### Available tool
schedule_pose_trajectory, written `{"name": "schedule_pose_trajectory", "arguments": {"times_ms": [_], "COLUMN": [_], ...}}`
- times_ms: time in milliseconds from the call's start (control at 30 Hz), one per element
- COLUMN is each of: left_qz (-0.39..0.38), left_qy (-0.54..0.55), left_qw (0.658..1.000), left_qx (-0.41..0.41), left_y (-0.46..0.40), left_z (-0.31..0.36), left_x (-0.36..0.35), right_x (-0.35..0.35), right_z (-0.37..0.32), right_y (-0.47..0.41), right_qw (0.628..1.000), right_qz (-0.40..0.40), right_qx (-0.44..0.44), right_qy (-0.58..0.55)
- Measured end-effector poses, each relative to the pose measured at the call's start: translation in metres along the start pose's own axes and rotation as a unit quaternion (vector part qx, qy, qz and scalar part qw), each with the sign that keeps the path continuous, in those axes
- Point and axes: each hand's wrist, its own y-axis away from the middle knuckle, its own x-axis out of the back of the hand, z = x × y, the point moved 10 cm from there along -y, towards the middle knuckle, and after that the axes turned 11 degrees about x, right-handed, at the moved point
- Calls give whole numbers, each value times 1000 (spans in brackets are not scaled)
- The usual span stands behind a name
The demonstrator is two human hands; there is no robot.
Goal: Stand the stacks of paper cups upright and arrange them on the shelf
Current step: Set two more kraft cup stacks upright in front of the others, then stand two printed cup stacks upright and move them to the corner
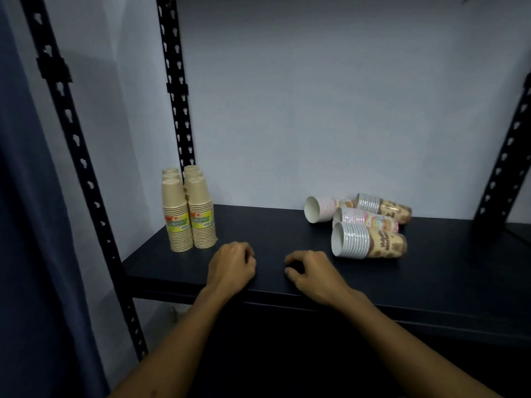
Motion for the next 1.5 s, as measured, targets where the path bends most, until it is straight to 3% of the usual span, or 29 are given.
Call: {"name": "schedule_pose_trajectory", "arguments": {"times_ms": [267,500,700,833,1100,1267,1367,1500], "left_qz": [-75,8,-130,-167,-151,-174,-158,-132], "left_qy": [90,202,78,42,280,299,280,284], "left_qw": [992,970,971,970,945,937,947,949], "left_qx": [-49,-134,-187,-171,-78,-50,-16,35], "left_y": [-1,1,8,7,3,-17,-24,-38], "left_z": [77,175,225,218,167,133,117,106], "left_x": [-42,-23,-68,-84,-71,-75,-77,-88], "right_x": [74,137,143,139,139,143,147,152], "right_z": [54,124,153,157,161,168,177,190], "right_y": [73,118,118,121,117,101,91,84], "right_qw": [999,983,964,963,959,962,968,928], "right_qz": [22,86,91,100,88,43,119,266], "right_qx": [-24,-142,-213,-214,-224,-204,-210,-258], "right_qy": [16,83,131,129,150,175,70,-43]}}
